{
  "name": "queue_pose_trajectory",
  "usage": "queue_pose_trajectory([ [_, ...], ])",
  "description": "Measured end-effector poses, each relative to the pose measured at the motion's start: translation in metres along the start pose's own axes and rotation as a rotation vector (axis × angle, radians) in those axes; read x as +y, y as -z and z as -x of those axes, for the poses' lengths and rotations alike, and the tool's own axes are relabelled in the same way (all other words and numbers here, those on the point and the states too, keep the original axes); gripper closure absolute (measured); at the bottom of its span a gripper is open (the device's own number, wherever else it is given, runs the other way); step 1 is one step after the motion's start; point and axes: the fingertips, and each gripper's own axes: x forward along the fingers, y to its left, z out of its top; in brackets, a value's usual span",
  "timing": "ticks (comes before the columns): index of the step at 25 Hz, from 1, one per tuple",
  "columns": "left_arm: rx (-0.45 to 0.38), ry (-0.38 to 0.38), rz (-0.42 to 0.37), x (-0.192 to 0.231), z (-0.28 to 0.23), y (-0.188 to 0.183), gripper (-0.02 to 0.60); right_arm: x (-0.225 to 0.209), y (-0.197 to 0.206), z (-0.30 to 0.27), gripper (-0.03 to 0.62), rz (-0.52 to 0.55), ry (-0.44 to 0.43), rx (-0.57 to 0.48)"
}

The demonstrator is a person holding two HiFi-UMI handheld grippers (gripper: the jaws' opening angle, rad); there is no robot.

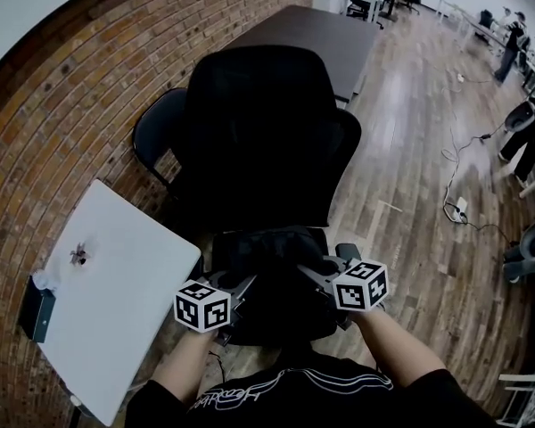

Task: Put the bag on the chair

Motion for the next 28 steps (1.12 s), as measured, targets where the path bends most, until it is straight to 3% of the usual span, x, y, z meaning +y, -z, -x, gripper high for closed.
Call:
queue_pose_trajectory([
  [11,0.021,-0.037,0.022,0.059,-0.062,-0.017,0.523,-0.074,-0.014,-0.044,0.559,-0.011,0.013,0.06],
  [28,0.114,-0.113,-0.009,0.135,-0.123,0.009,0.518,-0.15,0.021,-0.106,0.559,-0.053,0.043,0.207],
])
